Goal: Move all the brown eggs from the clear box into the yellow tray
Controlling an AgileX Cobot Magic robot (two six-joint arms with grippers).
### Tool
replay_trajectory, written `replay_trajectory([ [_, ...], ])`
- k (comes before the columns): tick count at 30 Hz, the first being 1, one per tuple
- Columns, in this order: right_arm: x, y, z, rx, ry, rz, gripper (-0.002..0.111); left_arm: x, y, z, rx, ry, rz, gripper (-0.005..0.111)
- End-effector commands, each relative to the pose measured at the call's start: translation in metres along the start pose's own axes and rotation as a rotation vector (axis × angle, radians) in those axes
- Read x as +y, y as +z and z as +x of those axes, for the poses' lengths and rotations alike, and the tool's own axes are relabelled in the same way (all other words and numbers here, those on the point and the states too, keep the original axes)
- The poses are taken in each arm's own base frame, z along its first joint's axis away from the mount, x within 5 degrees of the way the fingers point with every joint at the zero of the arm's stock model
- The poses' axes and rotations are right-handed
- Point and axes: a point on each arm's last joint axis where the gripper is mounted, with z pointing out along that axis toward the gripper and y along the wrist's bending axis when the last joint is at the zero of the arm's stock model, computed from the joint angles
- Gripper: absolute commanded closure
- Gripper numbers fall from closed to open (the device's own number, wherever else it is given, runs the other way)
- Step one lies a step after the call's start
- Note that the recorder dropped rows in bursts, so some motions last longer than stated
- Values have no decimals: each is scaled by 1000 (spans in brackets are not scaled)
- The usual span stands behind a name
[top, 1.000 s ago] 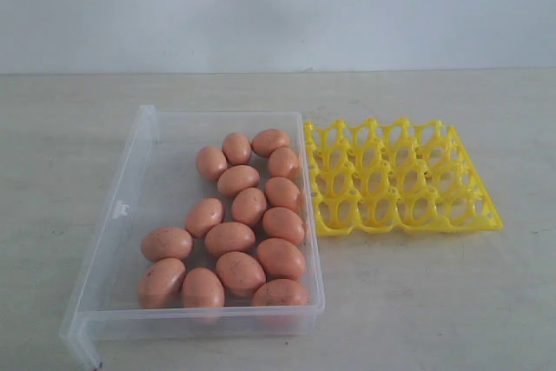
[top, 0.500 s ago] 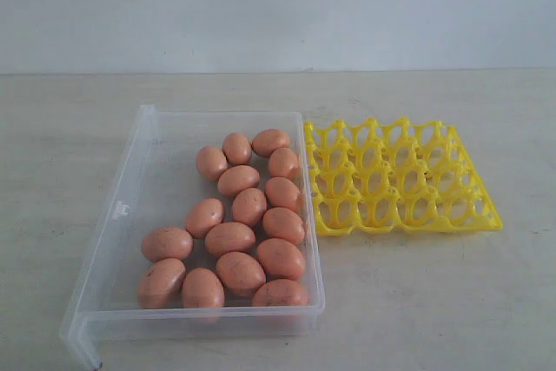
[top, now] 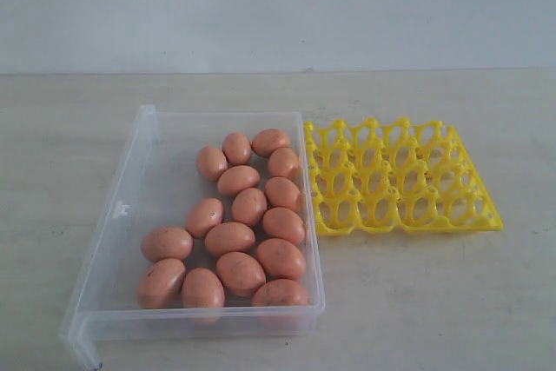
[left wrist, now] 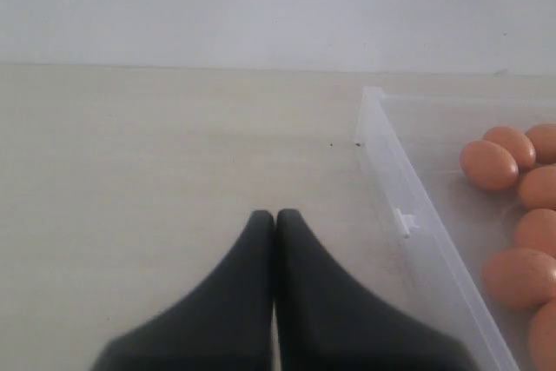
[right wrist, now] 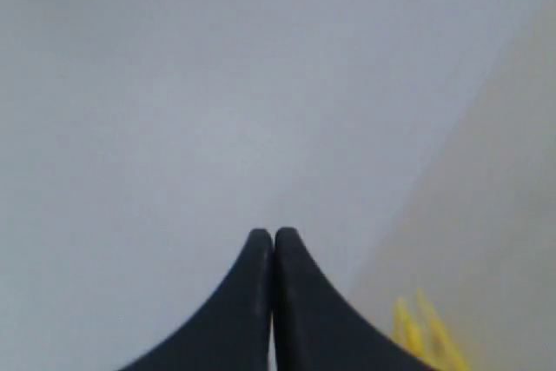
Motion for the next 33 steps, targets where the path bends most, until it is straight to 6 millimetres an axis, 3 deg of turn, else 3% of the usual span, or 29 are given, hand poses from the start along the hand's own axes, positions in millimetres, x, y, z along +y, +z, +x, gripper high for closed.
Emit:
replay_trajectory([
  [1, 24, -22, -68, -675, 48, -113, 108, 0, 0, 1, -1, -4, 2, 111],
  [3, 55, -30, -93, -793, 50, -170, 108, 0, 0, 1, -1, -4, 2, 111],
  [5, 87, -19, -108, -738, -39, -164, 108, 0, 0, 1, -1, -4, 2, 111],
  [6, 127, 8, -118, -612, -220, -165, 108, 0, 0, 1, -1, -4, 2, 111],
  [7, 143, 22, -120, -551, -341, -173, 108, 0, 0, 1, -1, -4, 2, 111],
  [8, 176, 69, -117, -327, -647, -167, 108, 0, 0, 1, -1, -4, 2, 111],
  [9, 184, 88, -112, -177, -752, -153, 108, 0, 0, 1, -1, -4, 2, 111],
  [10, 202, 130, -107, 152, -916, -87, 108, 0, 0, 1, -1, -4, 2, 111],
  [11, 203, 147, -103, 294, -947, -50, 108, 0, 0, 1, -1, -4, 2, 111],
  [12, 204, 183, -93, 606, -1008, 11, 108, 0, 0, 1, -1, -4, 2, 111],
  [13, 203, 196, -90, 705, -1016, 29, 108, 0, 0, 1, -1, -4, 2, 111],
  [14, 203, 225, -81, 887, -1007, 50, 108, 0, 0, 1, -1, -4, 2, 111],
  [15, 204, 248, -67, 978, -998, 43, 109, 0, 0, 1, -1, -4, 2, 111],
  [16, 207, 257, -59, 1012, -1004, 24, 109, 0, 0, 1, -1, -4, 2, 111],
  [17, 219, 267, -35, 1085, -1027, -48, 109, 0, 0, 1, -1, -4, 2, 111],
  [18, 223, 269, -18, 1138, -1044, -85, 109, 0, 0, 1, -1, -4, 2, 111],
  [19, 229, 270, 16, 1243, -1082, -144, 109, 0, 0, 1, -1, -4, 2, 111],
  [20, 232, 269, 38, 1290, -1118, -183, 109, 0, 0, 1, -1, -4, 2, 111],
  [21, 233, 266, 82, 1387, -1208, -257, 109, 0, 0, 1, -1, -4, 2, 111],
  [22, 235, 261, 106, 1437, -1263, -311, 109, 0, 0, 1, -1, -4, 2, 111],
  [23, 238, 246, 151, 1526, -1356, -410, 109, 0, 0, 1, -1, -4, 2, 111],
  [28, 227, 211, 243, 1711, -1533, -580, 101, 0, 0, 1, -1, -4, 2, 111],
  [30, 220, 200, 269, 1771, -1588, -654, 86, 0, 0, 1, -1, -4, 2, 111],
  [33, 205, 188, 298, 1853, -1615, -670, 56, 0, 0, 1, -1, -4, 2, 111],
])
